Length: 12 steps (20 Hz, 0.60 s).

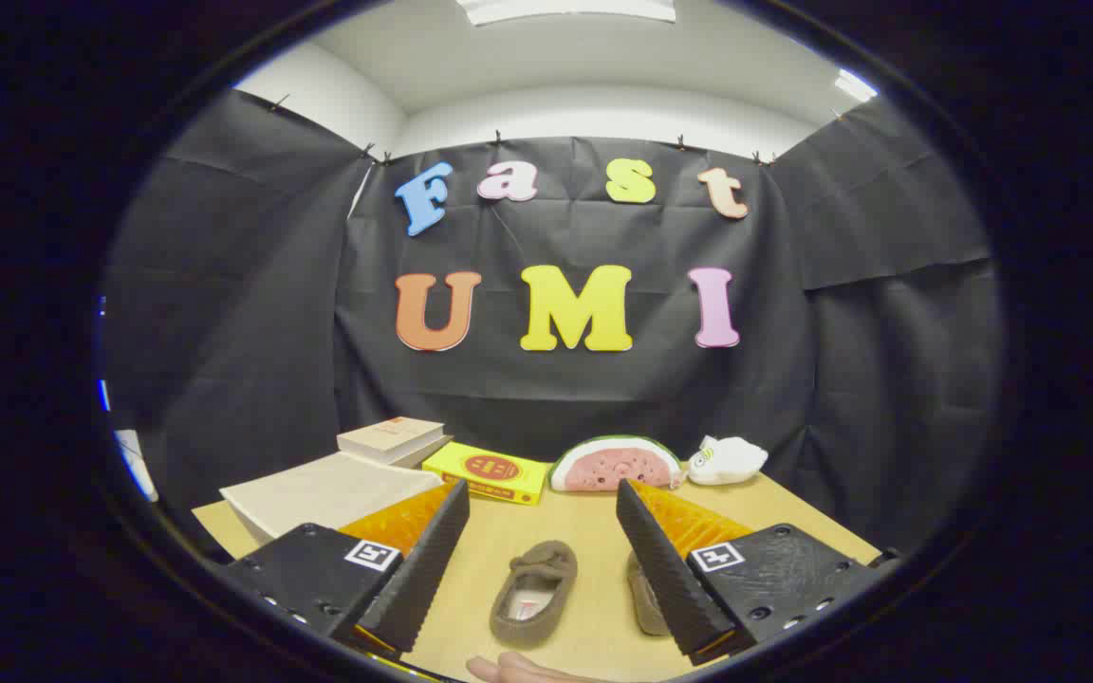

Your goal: Open the storage box then place both shoes into the box .Put the left shoe in first, then the right shoe, with the right side of both shoes facing outward in a uniform manner.

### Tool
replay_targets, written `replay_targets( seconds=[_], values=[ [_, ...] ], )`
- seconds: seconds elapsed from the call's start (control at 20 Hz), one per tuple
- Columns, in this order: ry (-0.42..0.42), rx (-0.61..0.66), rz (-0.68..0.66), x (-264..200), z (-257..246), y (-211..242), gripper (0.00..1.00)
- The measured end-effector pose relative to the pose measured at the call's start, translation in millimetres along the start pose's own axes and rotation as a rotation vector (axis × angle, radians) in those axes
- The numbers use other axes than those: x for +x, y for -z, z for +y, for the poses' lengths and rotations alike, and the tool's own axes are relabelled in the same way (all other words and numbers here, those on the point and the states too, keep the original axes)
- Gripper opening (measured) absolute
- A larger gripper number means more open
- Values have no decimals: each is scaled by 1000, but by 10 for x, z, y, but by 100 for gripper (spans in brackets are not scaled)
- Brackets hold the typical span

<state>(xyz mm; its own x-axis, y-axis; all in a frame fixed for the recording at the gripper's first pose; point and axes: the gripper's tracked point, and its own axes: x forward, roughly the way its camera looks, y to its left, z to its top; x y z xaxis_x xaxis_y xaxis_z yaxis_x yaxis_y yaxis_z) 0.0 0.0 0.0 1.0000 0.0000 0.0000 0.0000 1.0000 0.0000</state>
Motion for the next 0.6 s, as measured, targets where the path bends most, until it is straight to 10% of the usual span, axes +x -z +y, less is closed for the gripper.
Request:
replay_targets(
  seconds=[0.6],
  values=[
    [11, 43, 24, -41, -148, 106, 95]
  ],
)
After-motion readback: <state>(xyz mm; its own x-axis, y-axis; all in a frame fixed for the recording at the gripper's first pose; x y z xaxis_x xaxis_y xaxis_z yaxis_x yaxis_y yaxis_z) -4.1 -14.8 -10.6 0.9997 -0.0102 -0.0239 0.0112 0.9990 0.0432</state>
